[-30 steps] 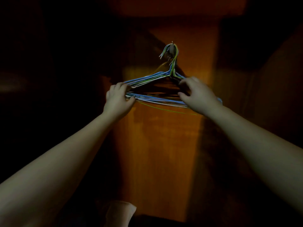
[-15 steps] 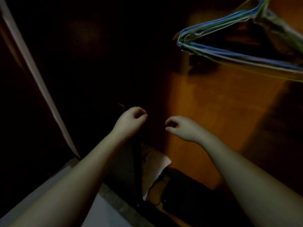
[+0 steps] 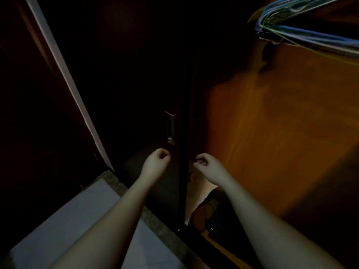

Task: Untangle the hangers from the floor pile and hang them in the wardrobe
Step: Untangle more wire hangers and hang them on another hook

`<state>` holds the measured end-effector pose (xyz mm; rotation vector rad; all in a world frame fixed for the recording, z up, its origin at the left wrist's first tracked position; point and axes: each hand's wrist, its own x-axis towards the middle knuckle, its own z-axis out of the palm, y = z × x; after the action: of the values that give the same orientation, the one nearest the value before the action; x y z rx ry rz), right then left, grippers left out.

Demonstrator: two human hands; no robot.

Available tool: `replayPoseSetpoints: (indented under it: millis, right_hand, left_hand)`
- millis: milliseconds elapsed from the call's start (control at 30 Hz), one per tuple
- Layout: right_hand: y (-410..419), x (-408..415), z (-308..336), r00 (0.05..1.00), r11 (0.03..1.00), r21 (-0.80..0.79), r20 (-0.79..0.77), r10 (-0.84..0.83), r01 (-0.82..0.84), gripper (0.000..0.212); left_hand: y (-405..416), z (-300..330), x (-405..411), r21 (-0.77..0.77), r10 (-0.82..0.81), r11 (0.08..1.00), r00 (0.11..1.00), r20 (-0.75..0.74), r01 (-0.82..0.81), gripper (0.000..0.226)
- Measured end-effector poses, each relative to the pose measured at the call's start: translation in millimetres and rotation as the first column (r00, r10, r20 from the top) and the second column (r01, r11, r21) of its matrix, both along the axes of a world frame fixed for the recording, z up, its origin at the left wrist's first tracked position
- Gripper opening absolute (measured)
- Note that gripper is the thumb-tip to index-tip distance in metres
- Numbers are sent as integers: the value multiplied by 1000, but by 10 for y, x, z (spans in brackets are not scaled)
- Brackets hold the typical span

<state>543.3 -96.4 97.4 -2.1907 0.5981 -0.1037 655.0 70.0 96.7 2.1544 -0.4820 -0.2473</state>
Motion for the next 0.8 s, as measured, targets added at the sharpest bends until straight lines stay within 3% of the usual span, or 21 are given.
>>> replayPoseSetpoints:
  millis: [167,367,500,600,800]
  right_hand:
    - [-215,601,98,988,985,123,86,-130,119,71]
    - [-390,1061,152,999,993,113,-29,-23,26,89]
    - [-474,1161,112,998,999,40,-54,-26,28,66]
    - [-482,1199,104,998,999,-35,-56,-10,8,44]
    - [-452,1223,84,998,998,-38,-40,-44,42,38]
  left_hand:
    - [-172,90,391,-57,-32,998,999,-7,31,42]
    - [-398,65,717,-85,-55,995,998,-16,54,50]
    - [-458,24,809,-42,-100,993,983,151,107,46]
    - [-483,7,856,-20,-129,991,973,191,136,43]
    - [-518,-44,908,-14,-141,989,972,187,147,40]
